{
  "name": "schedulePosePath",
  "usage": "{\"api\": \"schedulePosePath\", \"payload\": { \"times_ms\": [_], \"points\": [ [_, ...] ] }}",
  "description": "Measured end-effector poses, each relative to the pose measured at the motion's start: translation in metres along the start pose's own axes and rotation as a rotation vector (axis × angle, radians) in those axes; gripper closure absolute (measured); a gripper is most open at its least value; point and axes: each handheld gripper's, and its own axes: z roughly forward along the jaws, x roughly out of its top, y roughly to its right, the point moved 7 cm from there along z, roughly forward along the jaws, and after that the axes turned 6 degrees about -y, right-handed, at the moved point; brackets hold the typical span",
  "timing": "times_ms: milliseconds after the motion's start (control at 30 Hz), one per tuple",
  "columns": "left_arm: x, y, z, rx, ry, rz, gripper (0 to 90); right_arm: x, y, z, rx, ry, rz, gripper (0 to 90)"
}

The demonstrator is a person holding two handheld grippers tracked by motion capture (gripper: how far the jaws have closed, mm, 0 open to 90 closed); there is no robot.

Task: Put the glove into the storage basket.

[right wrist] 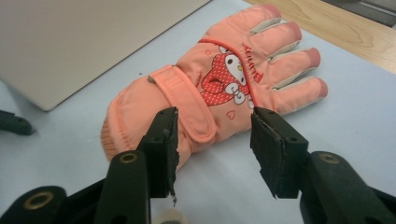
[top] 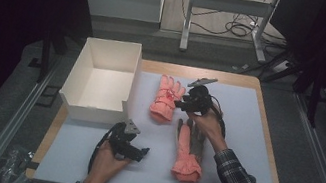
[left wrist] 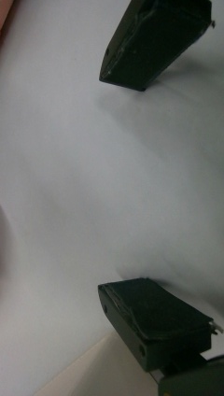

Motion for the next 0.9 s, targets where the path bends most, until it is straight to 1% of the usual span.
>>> {"api": "schedulePosePath", "payload": {
  "times_ms": [233,333,500,767,900],
  "points": [
    [0.000,0.000,0.000,0.001,0.000,0.001,2.8,0.006,0.004,0.010,-0.012,-0.001,0.016,46.2],
    [0.000,0.000,0.000,0.001,-0.001,0.000,2.8,0.009,0.006,0.015,-0.018,-0.009,0.028,45.6],
    [0.000,0.000,0.000,0.000,0.000,-0.002,2.8,0.015,0.008,0.022,-0.020,-0.001,0.045,45.1],
    [0.000,0.000,0.000,0.000,-0.001,0.000,2.8,0.026,0.012,0.034,-0.062,0.003,0.028,45.6],
    [0.000,0.000,0.000,0.000,0.000,-0.002,2.8,0.032,0.013,0.041,-0.058,0.006,0.038,45.1]
  ]
}}
